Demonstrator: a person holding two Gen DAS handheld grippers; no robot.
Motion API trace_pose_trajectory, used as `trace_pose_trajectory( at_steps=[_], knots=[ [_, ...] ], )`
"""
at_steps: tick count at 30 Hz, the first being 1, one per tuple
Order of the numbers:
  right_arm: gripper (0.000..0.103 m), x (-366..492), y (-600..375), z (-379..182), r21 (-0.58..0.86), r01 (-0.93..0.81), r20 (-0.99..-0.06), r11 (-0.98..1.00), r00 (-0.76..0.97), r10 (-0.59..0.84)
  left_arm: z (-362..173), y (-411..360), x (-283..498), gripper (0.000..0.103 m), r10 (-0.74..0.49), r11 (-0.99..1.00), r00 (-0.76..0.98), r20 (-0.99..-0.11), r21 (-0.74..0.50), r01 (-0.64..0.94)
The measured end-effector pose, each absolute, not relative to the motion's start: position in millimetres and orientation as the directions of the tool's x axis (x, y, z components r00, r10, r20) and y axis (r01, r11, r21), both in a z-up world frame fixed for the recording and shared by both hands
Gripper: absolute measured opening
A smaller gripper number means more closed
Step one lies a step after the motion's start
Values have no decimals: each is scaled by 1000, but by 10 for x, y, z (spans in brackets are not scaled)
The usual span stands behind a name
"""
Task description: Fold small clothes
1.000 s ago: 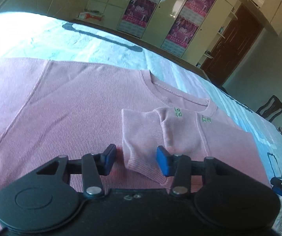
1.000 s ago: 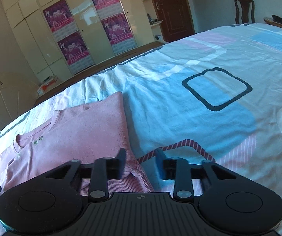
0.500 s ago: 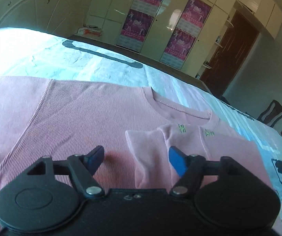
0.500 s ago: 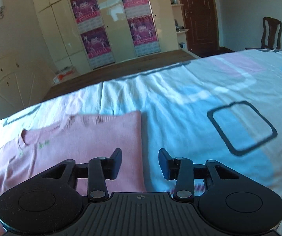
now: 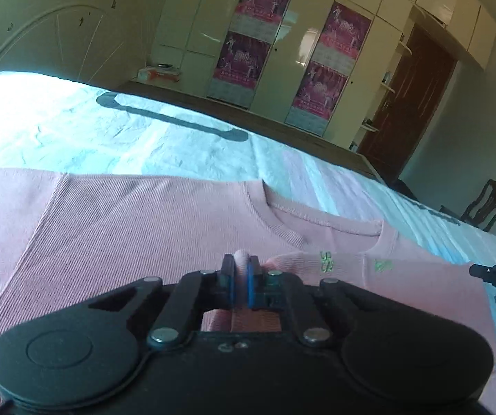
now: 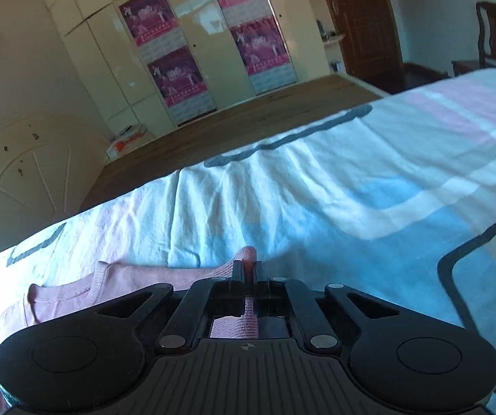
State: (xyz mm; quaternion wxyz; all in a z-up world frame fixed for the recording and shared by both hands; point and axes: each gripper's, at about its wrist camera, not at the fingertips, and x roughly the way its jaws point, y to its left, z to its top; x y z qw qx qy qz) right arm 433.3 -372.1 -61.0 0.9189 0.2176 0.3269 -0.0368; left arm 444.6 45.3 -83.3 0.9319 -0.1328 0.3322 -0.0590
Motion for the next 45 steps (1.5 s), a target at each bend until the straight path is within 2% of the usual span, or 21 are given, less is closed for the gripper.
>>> trace_pose_trajectory(
  at_steps=[2,3,5,6,7,10,12,14,16,20,23,25,28,29,31,34,35,37,39,42,45],
  knots=[
    [3,4426,-3701,-790,335,216,-688,917,722,81,-945,455,4458,7,-202,958,752,-628,-285,20],
    [3,4415,-3706,-803,335,204,-677,920,731,84,-944,459,4456,9,-206,958,753,-625,-284,26],
    [3,4420,-3681,-744,313,205,-686,927,724,72,-877,479,4469,21,-185,966,746,-640,-256,20],
    [4,4380,-3674,-689,296,209,-677,932,735,50,-811,478,4439,44,-130,977,754,-643,-213,-13],
    [6,4317,-3669,-625,289,207,-652,935,757,34,-736,457,4382,59,-72,985,776,-626,-166,-43],
    [6,4288,-3600,-550,281,136,-641,950,763,81,-552,224,4285,58,-92,996,820,-564,-65,67],
    [6,4340,-3495,-557,240,100,-653,966,753,85,-530,-13,4335,58,-139,988,804,-578,-26,152],
    [6,4426,-3413,-647,210,96,-694,973,716,79,-629,-194,4437,59,-203,975,746,-635,-59,215],
    [6,4423,-3383,-737,177,114,-716,977,696,48,-803,-244,4516,59,-183,978,696,-694,-55,201],
    [6,4234,-3357,-675,138,123,-713,983,701,12,-760,-191,4439,60,-166,984,718,-676,-62,169],
    [6,4268,-3164,-561,249,44,-661,968,738,137,-655,-387,4569,65,-240,971,723,-648,-156,183],
    [6,4355,-2932,-537,312,-45,-628,949,740,241,-627,-628,4720,75,-305,952,701,-645,-215,217],
    [6,4564,-2618,-668,375,-136,-637,917,681,362,-726,-844,4895,78,-327,945,662,-674,-254,208],
    [6,4603,-2572,-722,366,-139,-652,920,667,360,-795,-859,4949,77,-315,949,644,-697,-249,194],
    [6,4608,-2629,-769,340,-145,-660,929,667,345,-824,-755,4919,75,-305,952,659,-688,-217,214],
    [5,4471,-3133,-761,248,41,-678,968,721,144,-858,-409,4813,76,-142,987,696,-704,-51,150],
    [4,4416,-3366,-797,274,98,-684,957,719,122,-889,-302,4797,80,-121,990,692,-712,-38,134],
    [4,4370,-3577,-793,347,68,-672,936,713,197,-834,-154,4740,82,-125,991,699,-704,-51,126],
    [5,4293,-3443,-653,247,37,-667,968,732,142,-710,-217,4618,80,-93,992,731,-676,-5,122],
    [5,4169,-3232,-642,194,3,-702,981,698,137,-549,-394,4328,83,-156,981,776,-611,-2,196],
    [5,3903,-3132,-711,148,33,-731,988,677,86,-636,-494,4190,84,-205,967,712,-672,-25,254]
  ],
)
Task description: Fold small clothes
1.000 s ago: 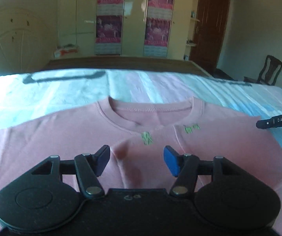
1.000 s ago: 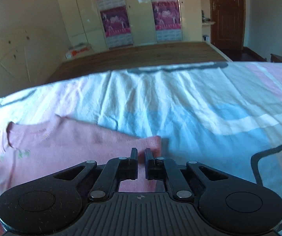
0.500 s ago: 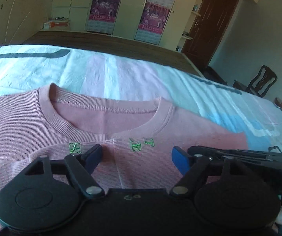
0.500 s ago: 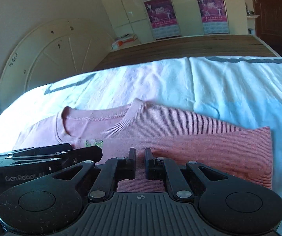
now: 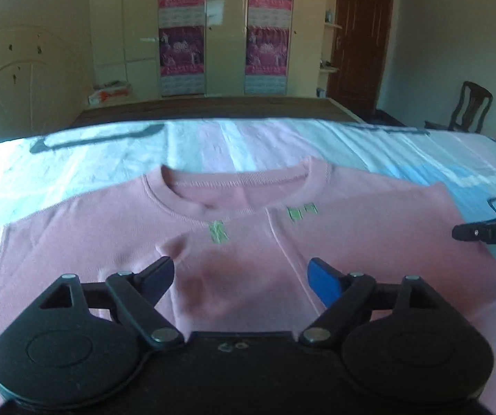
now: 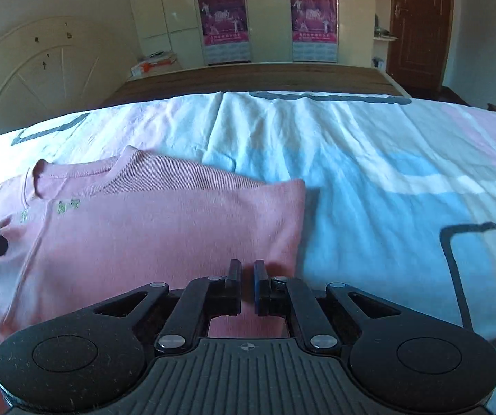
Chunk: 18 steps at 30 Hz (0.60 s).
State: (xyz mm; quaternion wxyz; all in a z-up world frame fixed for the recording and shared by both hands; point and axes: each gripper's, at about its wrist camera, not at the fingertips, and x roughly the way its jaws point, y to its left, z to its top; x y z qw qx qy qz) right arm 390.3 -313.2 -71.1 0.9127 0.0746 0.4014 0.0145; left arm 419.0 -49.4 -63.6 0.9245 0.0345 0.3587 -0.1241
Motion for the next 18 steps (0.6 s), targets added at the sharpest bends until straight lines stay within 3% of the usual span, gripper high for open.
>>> trace_pose_trajectory(
  at_steps=[3,6,11,18],
  knots=[
    [5,3556,-3137,-699,144,61,-735,988,675,65,-805,-391,4045,85,-170,966,679,-714,14,257],
    [28,3273,-3122,-725,88,73,-736,993,677,16,-806,-238,3913,85,-153,974,693,-705,13,227],
    [28,3049,-2879,-575,185,23,-673,982,731,110,-615,-516,3727,86,-215,964,718,-662,-25,266],
    [28,3096,-2730,-700,209,68,-710,976,697,104,-786,-634,3771,87,-185,967,669,-720,-12,255]
  ],
)
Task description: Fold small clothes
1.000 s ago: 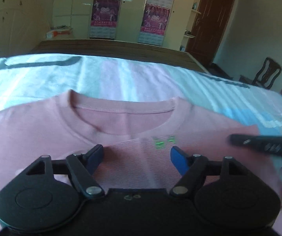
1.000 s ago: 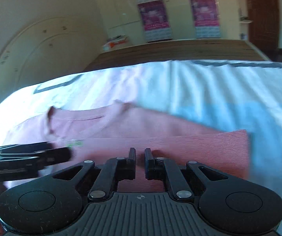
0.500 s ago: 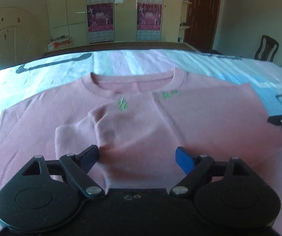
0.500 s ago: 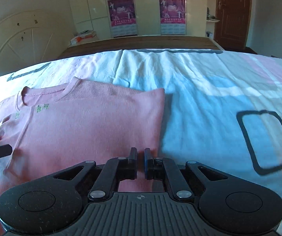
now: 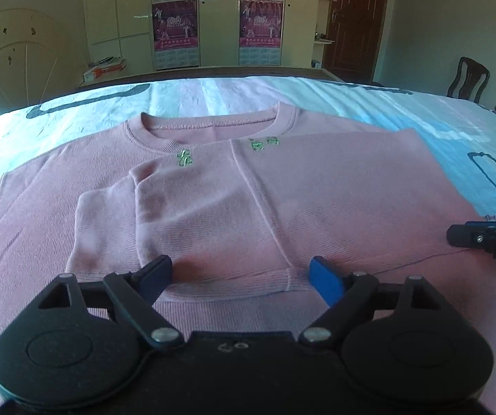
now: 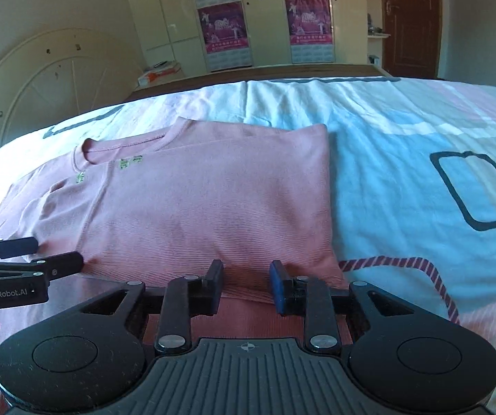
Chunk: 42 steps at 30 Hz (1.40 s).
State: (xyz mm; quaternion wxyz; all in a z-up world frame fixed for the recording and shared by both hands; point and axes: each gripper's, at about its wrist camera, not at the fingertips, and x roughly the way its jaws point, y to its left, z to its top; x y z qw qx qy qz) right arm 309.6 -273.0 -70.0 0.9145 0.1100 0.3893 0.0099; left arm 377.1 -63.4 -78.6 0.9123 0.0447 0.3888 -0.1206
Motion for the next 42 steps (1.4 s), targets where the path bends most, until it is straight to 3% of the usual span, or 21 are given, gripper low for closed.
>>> trace_pose_trajectory(
  at_steps=[10,16,20,24,27,31,42],
  knots=[
    [28,3060,-2757,-664,153,141,-733,978,680,17,-766,-580,3724,87,-205,961,656,-727,-22,275],
    [28,3032,-2655,-566,194,174,-721,966,693,20,-607,-189,3676,86,-190,974,680,-709,-46,224],
    [28,3087,-2496,-516,187,168,-718,968,696,18,-508,543,3587,87,-110,994,721,-684,-74,82],
    [28,3191,-2266,-488,191,140,-711,972,702,39,-486,1694,3362,84,50,976,732,-679,-123,-181],
    [28,3315,-2092,-498,206,133,-713,969,699,55,-523,2578,3134,78,188,901,702,-687,-165,-402],
    [28,3499,-1853,-519,216,129,-718,968,693,68,-604,3493,2865,75,276,773,660,-698,-247,-584],
    [28,3783,-1368,-482,193,100,-719,976,691,71,-688,4448,2822,70,260,615,768,-586,-512,-599]
  ],
)
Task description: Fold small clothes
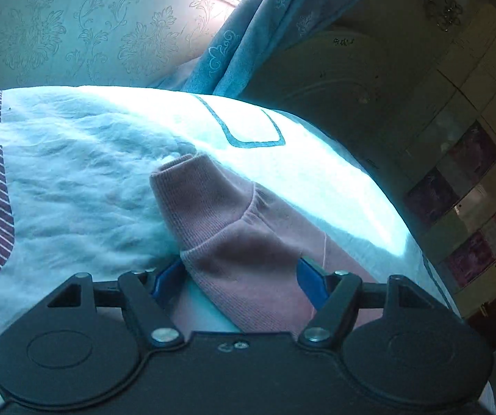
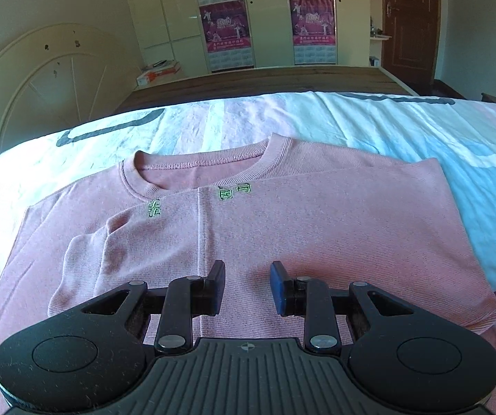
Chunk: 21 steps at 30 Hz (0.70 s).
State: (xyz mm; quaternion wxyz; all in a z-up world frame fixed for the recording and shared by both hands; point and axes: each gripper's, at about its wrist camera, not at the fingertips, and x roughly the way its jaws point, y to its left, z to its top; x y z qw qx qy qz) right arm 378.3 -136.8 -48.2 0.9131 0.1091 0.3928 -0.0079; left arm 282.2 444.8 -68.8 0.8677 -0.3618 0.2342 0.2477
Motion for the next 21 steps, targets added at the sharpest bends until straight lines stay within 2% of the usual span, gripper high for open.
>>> trace_pose_trajectory(
  at_steps=[2,3,5,6,8,12,14,18,21],
  knots=[
    [28,3815,-1355,-466,189,106,-720,976,691,64,-716,4513,2824,63,263,591,781,-567,-545,-594],
    [28,3826,-1354,-459,185,107,-721,977,690,61,-733,4543,2809,53,264,579,784,-561,-558,-595],
    [28,3838,-1361,-440,181,112,-722,977,690,54,-781,4635,2810,13,246,551,785,-569,-584,-596],
    [28,3844,-1368,-434,179,115,-723,977,689,52,-837,4693,2802,9,222,530,791,-571,-610,-589],
    [28,3843,-1393,-423,181,123,-726,976,687,48,-873,4726,2749,9,213,487,811,-545,-660,-572],
    [28,3813,-1472,-409,187,139,-724,972,689,40,-810,4544,2849,8,203,541,817,-540,-633,-554],
    [28,3796,-1523,-422,189,146,-725,971,687,38,-707,4347,2932,8,173,592,850,-497,-638,-493],
    [28,3781,-1643,-452,202,155,-722,967,691,40,-452,3696,3194,8,88,722,883,-461,-581,-375],
    [28,3765,-1733,-459,216,161,-716,963,696,45,-342,2950,3458,8,-24,832,877,-480,-496,-249]
  ],
)
